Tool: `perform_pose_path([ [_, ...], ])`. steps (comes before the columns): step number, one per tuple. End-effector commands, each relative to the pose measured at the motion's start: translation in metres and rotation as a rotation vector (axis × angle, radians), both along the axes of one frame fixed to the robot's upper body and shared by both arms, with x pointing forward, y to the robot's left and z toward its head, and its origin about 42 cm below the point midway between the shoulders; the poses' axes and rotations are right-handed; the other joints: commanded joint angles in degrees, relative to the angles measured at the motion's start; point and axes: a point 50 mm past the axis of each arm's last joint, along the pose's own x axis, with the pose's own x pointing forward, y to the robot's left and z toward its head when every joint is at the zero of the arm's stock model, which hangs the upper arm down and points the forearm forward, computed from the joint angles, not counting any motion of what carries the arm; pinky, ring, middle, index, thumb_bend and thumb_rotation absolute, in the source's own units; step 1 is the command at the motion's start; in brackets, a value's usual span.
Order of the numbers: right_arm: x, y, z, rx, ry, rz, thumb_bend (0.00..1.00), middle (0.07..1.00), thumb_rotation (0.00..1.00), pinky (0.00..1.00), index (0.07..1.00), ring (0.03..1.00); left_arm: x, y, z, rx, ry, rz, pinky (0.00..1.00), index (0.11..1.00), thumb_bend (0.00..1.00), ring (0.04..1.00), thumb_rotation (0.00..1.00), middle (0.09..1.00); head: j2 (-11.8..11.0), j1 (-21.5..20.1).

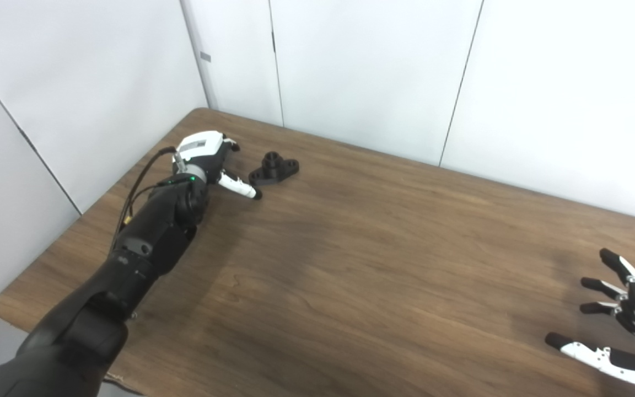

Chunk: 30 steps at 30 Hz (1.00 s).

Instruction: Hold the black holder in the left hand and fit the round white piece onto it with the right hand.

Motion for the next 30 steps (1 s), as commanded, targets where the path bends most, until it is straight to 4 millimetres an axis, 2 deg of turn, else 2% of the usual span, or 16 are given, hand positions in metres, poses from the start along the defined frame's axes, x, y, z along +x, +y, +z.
perform_pose_path([
  [1, 0.003, 0.003, 0.018, 0.004, -0.077, 0.006, 0.71, 0.927, 0.00, 0.61, 0.893, 0.782, 0.009, 0.002, 0.017, 0.029, -0.087, 0.001, 1.00, 0.857, 0.98, 1.000, 0.35, 1.000, 0.04, -0.01],
  [10, 0.003, 0.008, 0.021, 0.004, -0.084, 0.008, 0.71, 0.925, 0.00, 0.61, 0.895, 0.783, 0.009, 0.004, 0.005, -0.091, -0.166, 0.029, 0.99, 0.813, 0.91, 1.000, 0.29, 1.000, 0.32, -0.59],
  [21, 0.001, 0.011, 0.027, -0.002, -0.088, 0.001, 0.70, 0.926, 0.00, 0.60, 0.896, 0.778, 0.010, -0.008, 0.003, -0.154, -0.166, -0.007, 0.97, 0.794, 0.92, 1.000, 0.30, 0.990, 0.69, -0.73],
  [26, -0.001, 0.011, 0.030, -0.002, -0.086, -0.003, 0.70, 0.924, 0.00, 0.61, 0.894, 0.780, 0.010, -0.013, 0.003, -0.177, -0.155, -0.016, 0.99, 0.787, 0.88, 1.000, 0.26, 0.981, 0.91, -0.79],
  [30, -0.002, 0.011, 0.032, -0.007, -0.085, -0.004, 0.69, 0.925, 0.00, 0.61, 0.897, 0.783, 0.008, -0.015, 0.001, -0.189, -0.163, -0.026, 0.97, 0.772, 0.87, 1.000, 0.24, 0.972, 1.16, -0.83],
])
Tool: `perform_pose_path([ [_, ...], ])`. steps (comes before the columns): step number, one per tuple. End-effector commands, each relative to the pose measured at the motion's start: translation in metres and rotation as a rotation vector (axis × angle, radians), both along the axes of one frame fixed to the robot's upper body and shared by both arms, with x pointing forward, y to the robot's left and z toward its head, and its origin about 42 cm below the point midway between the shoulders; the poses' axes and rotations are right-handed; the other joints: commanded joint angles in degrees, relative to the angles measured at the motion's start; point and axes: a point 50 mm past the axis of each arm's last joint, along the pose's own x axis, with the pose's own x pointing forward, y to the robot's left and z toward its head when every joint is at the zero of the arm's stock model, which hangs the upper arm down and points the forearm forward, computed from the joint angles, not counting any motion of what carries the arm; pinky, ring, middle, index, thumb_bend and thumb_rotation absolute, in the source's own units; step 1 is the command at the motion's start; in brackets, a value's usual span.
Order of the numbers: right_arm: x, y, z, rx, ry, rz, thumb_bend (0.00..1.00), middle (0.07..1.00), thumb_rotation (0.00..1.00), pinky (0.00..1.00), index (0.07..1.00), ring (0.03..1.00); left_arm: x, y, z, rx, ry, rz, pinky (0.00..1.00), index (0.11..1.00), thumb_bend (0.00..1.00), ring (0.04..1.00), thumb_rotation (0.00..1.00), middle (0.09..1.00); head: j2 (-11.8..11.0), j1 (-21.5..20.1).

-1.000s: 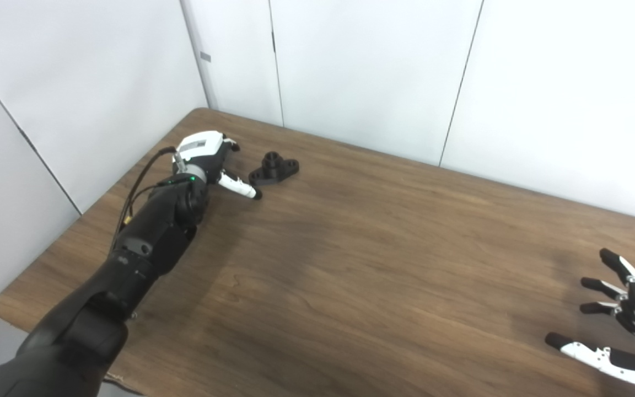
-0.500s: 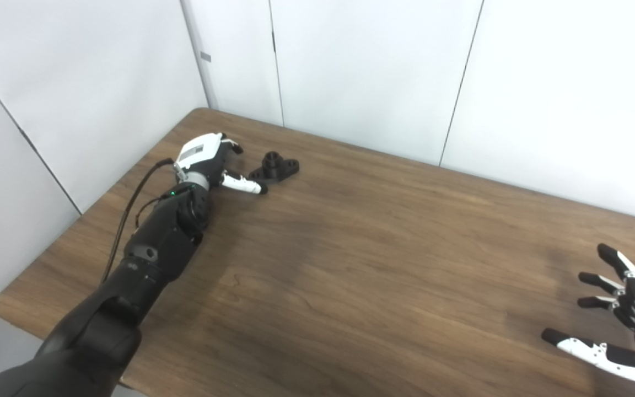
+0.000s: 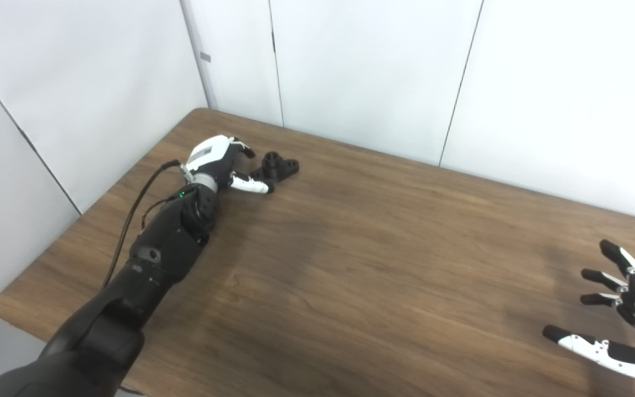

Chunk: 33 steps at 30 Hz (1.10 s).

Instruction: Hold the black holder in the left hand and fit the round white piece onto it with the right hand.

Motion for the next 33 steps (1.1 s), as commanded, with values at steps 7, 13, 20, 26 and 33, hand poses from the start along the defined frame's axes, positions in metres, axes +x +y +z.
perform_pose_path([
  [7, 0.000, 0.003, 0.021, 0.007, -0.077, 0.011, 0.69, 0.924, 0.00, 0.61, 0.893, 0.774, 0.002, -0.008, 0.006, 0.018, -0.033, -0.020, 0.89, 0.750, 0.86, 0.989, 0.24, 0.956, 0.40, -0.11],
  [13, -0.001, 0.003, 0.023, 0.006, -0.072, 0.008, 0.69, 0.928, 0.00, 0.62, 0.896, 0.782, -0.001, -0.010, 0.001, 0.025, -0.027, -0.021, 0.89, 0.749, 0.85, 0.989, 0.24, 0.958, 0.45, -0.08],
  [20, -0.003, 0.002, 0.025, 0.013, -0.074, 0.010, 0.69, 0.934, 0.00, 0.64, 0.899, 0.793, -0.002, -0.010, -0.004, 0.086, -0.011, -0.023, 0.93, 0.729, 0.83, 0.993, 0.24, 0.955, 0.83, 0.01],
  [26, -0.003, 0.003, 0.027, 0.011, -0.075, 0.011, 0.69, 0.931, 0.00, 0.65, 0.901, 0.790, -0.003, -0.010, -0.006, 0.073, -0.011, -0.026, 0.94, 0.695, 0.82, 0.998, 0.22, 0.954, 1.06, 0.10],
  [33, -0.004, 0.003, 0.029, 0.011, -0.073, 0.010, 0.68, 0.935, 0.00, 0.66, 0.907, 0.797, -0.003, -0.010, -0.011, 0.047, -0.007, -0.025, 0.99, 0.521, 0.58, 0.999, 0.08, 0.925, 1.18, -0.11],
])
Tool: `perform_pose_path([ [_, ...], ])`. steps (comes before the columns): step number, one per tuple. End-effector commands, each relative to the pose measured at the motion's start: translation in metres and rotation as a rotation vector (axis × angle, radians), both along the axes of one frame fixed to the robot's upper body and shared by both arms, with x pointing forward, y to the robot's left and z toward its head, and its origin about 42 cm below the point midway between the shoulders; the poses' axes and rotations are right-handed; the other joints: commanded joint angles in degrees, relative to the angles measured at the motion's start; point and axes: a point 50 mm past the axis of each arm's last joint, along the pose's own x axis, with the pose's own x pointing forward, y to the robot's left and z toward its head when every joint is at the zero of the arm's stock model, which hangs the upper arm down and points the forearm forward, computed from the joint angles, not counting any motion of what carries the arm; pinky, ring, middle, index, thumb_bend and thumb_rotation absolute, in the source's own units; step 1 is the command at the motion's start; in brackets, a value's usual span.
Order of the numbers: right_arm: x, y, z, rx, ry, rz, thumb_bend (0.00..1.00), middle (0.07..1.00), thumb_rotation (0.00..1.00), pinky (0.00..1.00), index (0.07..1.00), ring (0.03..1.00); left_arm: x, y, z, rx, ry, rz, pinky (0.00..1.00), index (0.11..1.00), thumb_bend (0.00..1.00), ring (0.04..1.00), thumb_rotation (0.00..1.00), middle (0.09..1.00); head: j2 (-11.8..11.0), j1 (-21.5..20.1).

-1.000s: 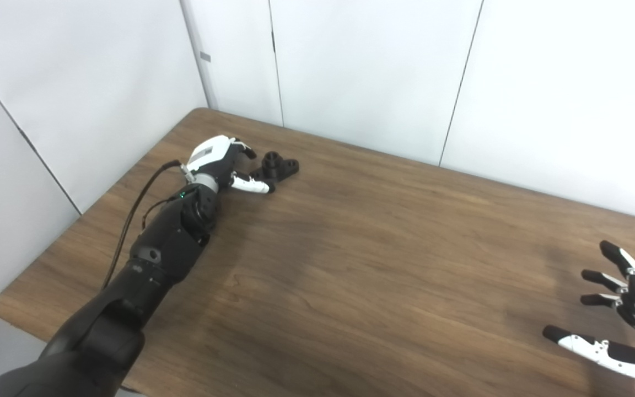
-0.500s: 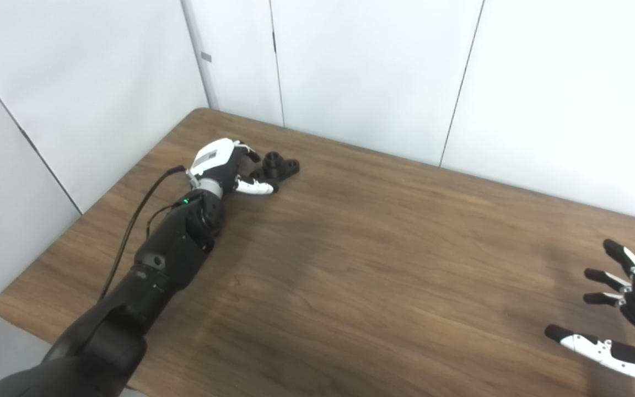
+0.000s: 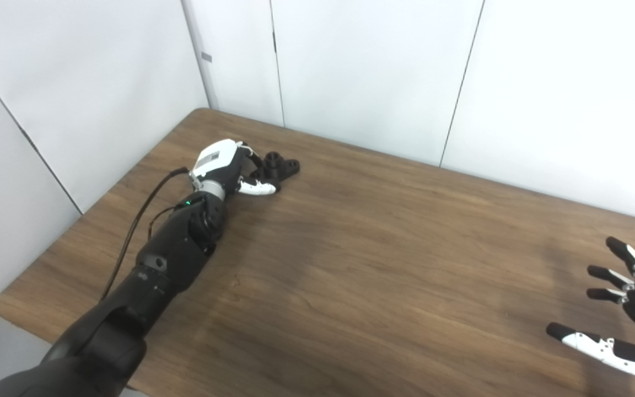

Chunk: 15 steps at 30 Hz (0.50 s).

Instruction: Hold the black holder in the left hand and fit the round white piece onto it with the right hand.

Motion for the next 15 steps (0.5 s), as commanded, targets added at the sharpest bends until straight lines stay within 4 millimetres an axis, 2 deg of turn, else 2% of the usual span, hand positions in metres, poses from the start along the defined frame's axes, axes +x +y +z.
perform_pose_path([
  [1, 0.001, 0.002, 0.018, 0.003, -0.072, 0.016, 0.68, 0.935, 0.00, 0.66, 0.909, 0.798, 0.000, 0.003, -0.002, 0.015, 0.016, -0.007, 0.99, 0.504, 0.55, 0.999, 0.07, 0.916, 0.12, -0.19],
  [15, -0.001, 0.003, 0.022, 0.006, -0.066, 0.016, 0.67, 0.937, 0.00, 0.66, 0.909, 0.797, -0.001, -0.008, -0.012, 0.006, -0.028, -0.058, 1.00, 0.486, 0.52, 0.972, 0.06, 0.878, 0.65, -0.27],
])
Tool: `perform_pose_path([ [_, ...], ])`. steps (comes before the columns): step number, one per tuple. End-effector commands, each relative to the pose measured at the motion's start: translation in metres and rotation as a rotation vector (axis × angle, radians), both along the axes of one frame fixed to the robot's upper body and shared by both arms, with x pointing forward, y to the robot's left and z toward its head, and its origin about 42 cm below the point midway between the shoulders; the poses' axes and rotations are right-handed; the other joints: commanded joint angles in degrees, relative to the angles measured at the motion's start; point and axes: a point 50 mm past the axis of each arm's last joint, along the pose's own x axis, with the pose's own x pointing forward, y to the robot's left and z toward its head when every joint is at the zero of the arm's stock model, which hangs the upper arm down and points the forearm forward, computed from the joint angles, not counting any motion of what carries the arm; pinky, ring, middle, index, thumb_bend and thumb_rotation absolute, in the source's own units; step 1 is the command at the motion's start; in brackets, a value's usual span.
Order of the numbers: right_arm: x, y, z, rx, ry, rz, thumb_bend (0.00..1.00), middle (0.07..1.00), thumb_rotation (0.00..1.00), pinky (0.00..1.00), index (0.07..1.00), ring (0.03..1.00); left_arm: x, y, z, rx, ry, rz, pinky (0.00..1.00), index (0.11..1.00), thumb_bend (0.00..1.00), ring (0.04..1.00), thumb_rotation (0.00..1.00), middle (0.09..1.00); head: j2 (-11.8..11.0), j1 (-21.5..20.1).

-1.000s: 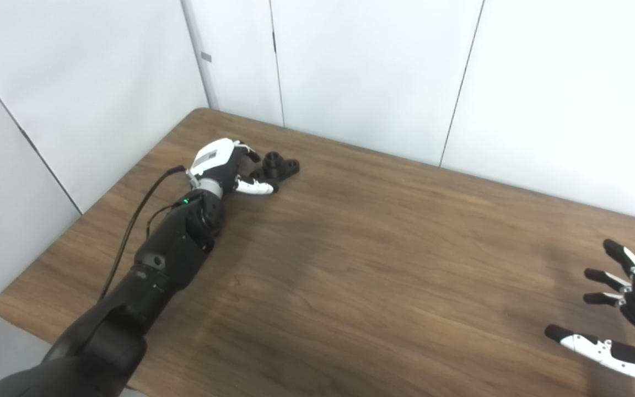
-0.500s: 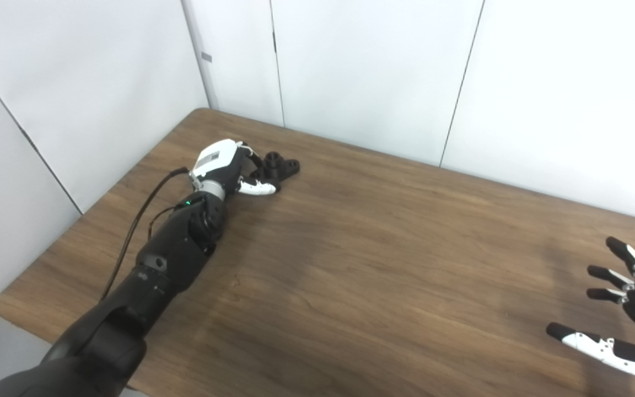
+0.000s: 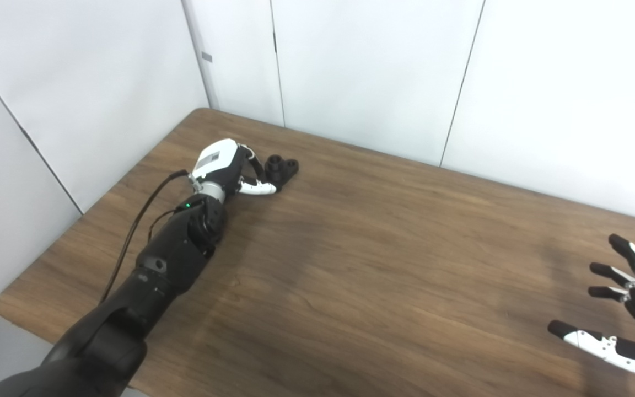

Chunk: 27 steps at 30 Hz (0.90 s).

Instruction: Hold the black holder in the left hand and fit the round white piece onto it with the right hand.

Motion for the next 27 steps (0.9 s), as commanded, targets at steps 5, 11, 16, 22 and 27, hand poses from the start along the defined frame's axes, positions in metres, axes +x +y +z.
perform_pose_path([
  [5, 0.002, 0.003, 0.015, 0.000, -0.074, 0.022, 0.68, 0.932, 0.00, 0.65, 0.904, 0.792, -0.002, -0.017, -0.008, 0.010, 0.001, -0.095, 0.98, 0.486, 0.52, 0.956, 0.06, 0.875, 0.06, -0.28],
  [11, 0.003, 0.006, 0.015, 0.002, -0.076, 0.017, 0.68, 0.924, 0.00, 0.64, 0.892, 0.787, -0.011, -0.040, -0.007, 0.019, -0.003, -0.247, 1.00, 0.485, 0.52, 0.985, 0.06, 0.895, -0.03, -1.26],
  [16, 0.004, 0.008, 0.015, 0.004, -0.077, 0.013, 0.68, 0.926, 0.00, 0.65, 0.893, 0.793, -0.023, -0.066, -0.004, 0.014, -0.020, -0.423, 0.98, 0.484, 0.52, 0.981, 0.06, 0.904, 0.34, -3.03],
  [22, 0.005, 0.011, 0.014, 0.039, -0.053, 0.021, 0.67, 0.964, 0.00, 0.75, 0.920, 0.831, -0.038, -0.094, -0.001, -0.008, -0.014, -0.606, 0.96, 0.484, 0.52, 0.985, 0.06, 0.917, 1.02, -6.07],
  [27, 0.005, 0.011, 0.011, 0.028, -0.069, 0.005, 0.69, 0.948, 0.00, 0.73, 0.923, 0.800, -0.050, -0.124, 0.001, -0.016, 0.000, -0.763, 0.96, 0.483, 0.52, 0.989, 0.06, 0.920, 1.79, -8.90],
])
